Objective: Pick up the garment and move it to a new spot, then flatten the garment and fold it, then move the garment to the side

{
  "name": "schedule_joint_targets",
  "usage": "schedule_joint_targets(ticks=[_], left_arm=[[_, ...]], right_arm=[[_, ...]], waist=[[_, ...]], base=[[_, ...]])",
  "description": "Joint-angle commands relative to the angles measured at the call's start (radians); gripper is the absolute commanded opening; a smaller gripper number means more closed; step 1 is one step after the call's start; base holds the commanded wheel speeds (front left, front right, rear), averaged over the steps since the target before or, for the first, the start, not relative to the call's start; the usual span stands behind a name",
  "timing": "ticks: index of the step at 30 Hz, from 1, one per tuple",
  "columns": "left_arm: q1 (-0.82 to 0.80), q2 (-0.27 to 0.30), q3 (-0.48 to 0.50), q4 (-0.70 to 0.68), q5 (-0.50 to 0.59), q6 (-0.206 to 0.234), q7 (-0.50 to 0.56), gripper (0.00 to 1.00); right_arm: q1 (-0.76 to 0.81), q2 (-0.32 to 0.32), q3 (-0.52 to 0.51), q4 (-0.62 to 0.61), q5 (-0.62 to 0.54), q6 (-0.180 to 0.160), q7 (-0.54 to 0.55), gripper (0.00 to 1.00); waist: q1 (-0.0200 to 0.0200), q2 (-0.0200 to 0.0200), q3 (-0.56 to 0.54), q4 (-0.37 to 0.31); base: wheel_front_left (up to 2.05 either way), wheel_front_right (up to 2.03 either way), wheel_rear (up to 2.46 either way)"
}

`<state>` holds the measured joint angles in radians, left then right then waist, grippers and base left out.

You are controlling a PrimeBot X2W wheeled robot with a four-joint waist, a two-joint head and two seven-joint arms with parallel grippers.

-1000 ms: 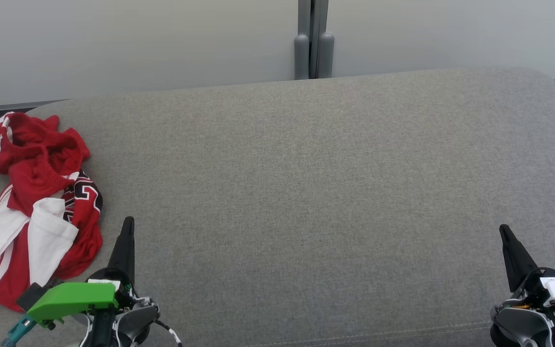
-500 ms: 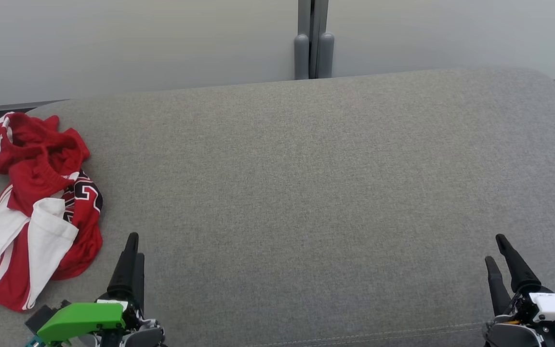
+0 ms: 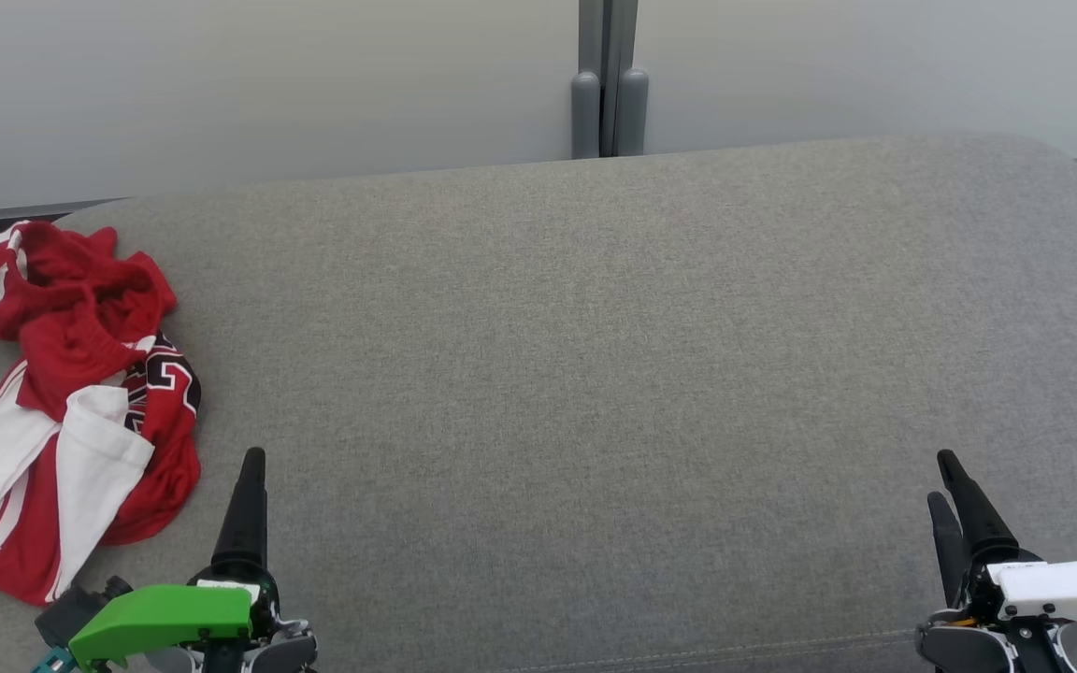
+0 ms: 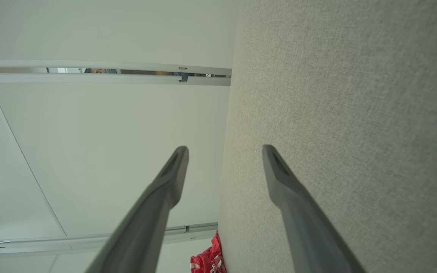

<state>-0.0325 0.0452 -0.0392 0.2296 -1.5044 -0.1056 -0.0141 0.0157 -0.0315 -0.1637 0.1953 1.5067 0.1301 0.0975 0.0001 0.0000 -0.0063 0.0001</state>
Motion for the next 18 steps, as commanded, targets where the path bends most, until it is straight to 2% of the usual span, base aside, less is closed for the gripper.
schedule_joint_targets(ticks=[1,18], left_arm=[[-0.009,0.002,-0.003,-0.028,0.039,0.006,-0.011,1.00],[0.017,0.003,-0.026,-0.106,0.409,0.047,-0.067,1.00]], right_arm=[[-0.014,-0.009,0.010,-0.024,-0.037,0.000,-0.014,1.00],[-0.018,-0.012,0.085,-0.086,-0.398,0.000,-0.096,1.00]], waist=[[-0.0001,0.0000,-0.001,0.000],[-0.0001,0.0000,-0.007,0.005]], base=[[0.00,0.00,0.00],[0.00,0.00,0.00]])
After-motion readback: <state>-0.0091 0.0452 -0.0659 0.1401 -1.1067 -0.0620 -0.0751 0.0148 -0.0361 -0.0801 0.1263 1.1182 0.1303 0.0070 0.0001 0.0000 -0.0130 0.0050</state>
